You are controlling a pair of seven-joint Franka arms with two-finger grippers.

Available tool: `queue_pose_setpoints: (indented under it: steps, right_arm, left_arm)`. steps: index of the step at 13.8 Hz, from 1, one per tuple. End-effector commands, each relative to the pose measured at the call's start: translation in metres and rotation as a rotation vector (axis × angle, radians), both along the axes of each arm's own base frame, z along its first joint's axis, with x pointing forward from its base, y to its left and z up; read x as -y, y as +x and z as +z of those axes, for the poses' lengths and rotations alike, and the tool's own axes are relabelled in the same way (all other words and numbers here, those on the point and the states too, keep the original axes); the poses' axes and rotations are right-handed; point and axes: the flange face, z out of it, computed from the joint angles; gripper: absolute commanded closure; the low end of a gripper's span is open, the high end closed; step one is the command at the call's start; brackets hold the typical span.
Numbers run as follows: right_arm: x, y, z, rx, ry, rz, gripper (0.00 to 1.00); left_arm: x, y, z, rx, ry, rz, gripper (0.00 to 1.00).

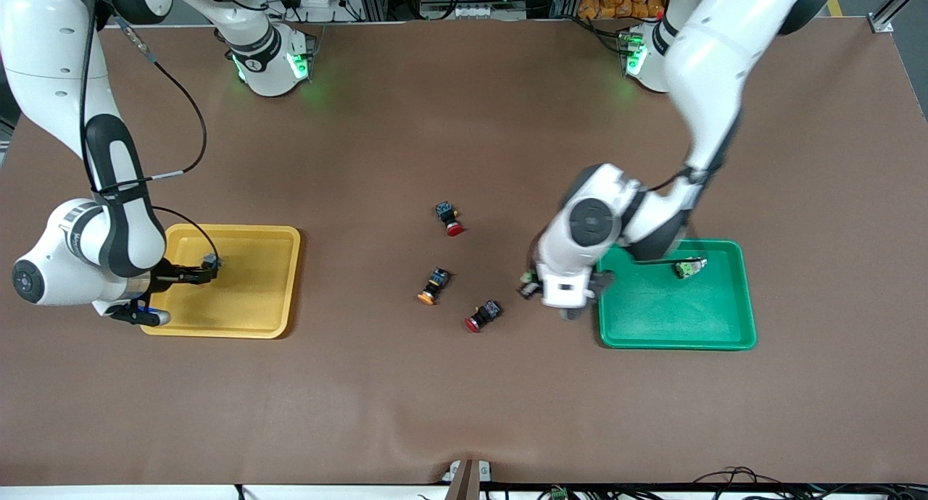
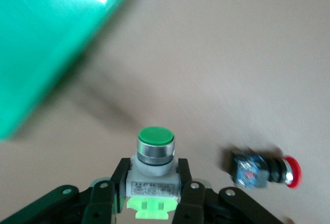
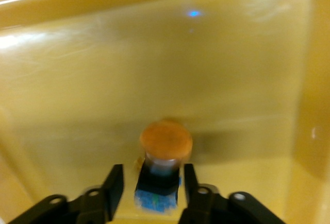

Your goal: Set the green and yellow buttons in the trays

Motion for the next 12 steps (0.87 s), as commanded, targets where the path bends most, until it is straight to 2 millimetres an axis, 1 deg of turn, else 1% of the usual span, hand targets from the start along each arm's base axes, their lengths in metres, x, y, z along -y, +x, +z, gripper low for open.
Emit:
queue_pose_setpoints:
  steps: [1,2,3,4,5,6,7,8,9,10,11,12]
  right_arm:
    - [-0.024,0.014,0.039,-0.007,0.048,0.031,0.0]
    - [-0.028,0.019,0.051,-0.019,0.051,0.02,0.0]
    - [-0.04,0.023,0.061,-0.037,0.045,0.0,0.0]
    - [-0.06,0.029,0.072,-0.052,0.025,-0.033,0.0]
    - [-0.079,0.032,0.077,-0.071,0.002,-0.074,0.0]
    - [-0.103,0.033,0.077,-0.085,-0.001,-0.103,0.0]
    - [-0.129,0.034,0.079,-0.093,0.011,-0.135,0.0]
    - [-0.155,0.035,0.082,-0.098,0.025,-0.17,0.0]
    - [-0.173,0.036,0.086,-0.099,0.037,-0.202,0.0]
    - [-0.198,0.037,0.091,-0.103,0.046,-0.222,0.0]
    - [-0.223,0.037,0.095,-0.099,0.042,-0.242,0.0]
    - [-0.246,0.041,0.1,-0.072,0.023,-0.289,0.0]
  left_arm:
    - [-0.069,0.01,0.017,-0.06,0.07,-0.09,1.0]
    - [-0.093,0.016,0.014,-0.08,0.081,-0.101,1.0]
    - [-0.119,0.022,0.008,-0.092,0.096,-0.116,1.0]
    - [-0.145,0.028,0.002,-0.098,0.111,-0.124,1.0]
    - [-0.167,0.032,-0.006,-0.106,0.128,-0.134,1.0]
    - [-0.181,0.034,-0.022,-0.123,0.135,-0.141,1.0]
    - [-0.186,0.035,-0.031,-0.128,0.141,-0.142,1.0]
    - [-0.19,0.038,-0.035,-0.123,0.149,-0.147,0.81]
    - [-0.19,0.04,-0.034,-0.116,0.143,-0.156,0.27]
    - [-0.186,0.04,-0.028,-0.103,0.143,-0.174,0.0]
    - [-0.187,0.043,-0.02,-0.091,0.136,-0.169,0.0]
    - [-0.189,0.046,-0.006,-0.068,0.136,-0.165,0.0]
